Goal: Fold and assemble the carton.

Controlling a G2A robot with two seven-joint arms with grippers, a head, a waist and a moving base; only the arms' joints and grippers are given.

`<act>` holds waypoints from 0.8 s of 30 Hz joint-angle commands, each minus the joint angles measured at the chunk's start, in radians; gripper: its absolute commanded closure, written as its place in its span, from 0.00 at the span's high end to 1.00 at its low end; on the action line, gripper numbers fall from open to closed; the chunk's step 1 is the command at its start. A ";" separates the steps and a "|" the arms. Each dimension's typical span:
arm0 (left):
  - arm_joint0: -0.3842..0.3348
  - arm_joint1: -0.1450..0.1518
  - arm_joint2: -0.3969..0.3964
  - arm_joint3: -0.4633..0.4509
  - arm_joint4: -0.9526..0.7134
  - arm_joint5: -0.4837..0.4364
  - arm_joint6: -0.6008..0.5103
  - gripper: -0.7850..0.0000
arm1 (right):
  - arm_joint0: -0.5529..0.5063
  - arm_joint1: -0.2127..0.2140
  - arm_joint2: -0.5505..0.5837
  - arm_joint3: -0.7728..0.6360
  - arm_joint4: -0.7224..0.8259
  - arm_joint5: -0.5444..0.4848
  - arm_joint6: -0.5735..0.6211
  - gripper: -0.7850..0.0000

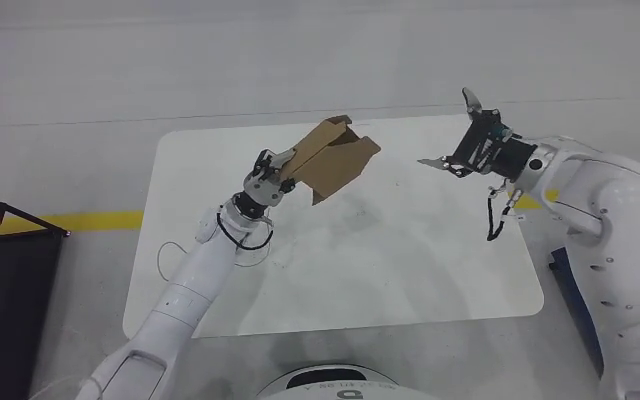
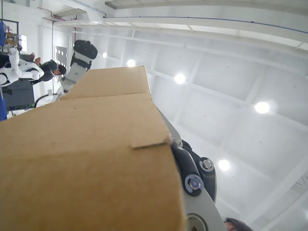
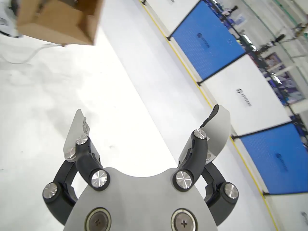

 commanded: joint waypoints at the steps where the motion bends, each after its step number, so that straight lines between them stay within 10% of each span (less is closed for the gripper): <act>1: -0.004 0.004 -0.009 0.016 0.025 0.014 -0.059 0.00 | -0.003 -0.002 0.007 -0.015 -0.038 0.060 -0.019 1.00; 10: -0.064 0.007 -0.016 0.061 0.177 -0.078 -0.238 0.00 | 0.081 -0.011 -0.100 -0.046 -0.081 0.054 -0.050 1.00; 24: -0.104 0.005 -0.071 0.008 0.276 -0.238 -0.229 0.00 | 0.179 -0.016 -0.155 0.027 -0.050 -0.052 -0.118 1.00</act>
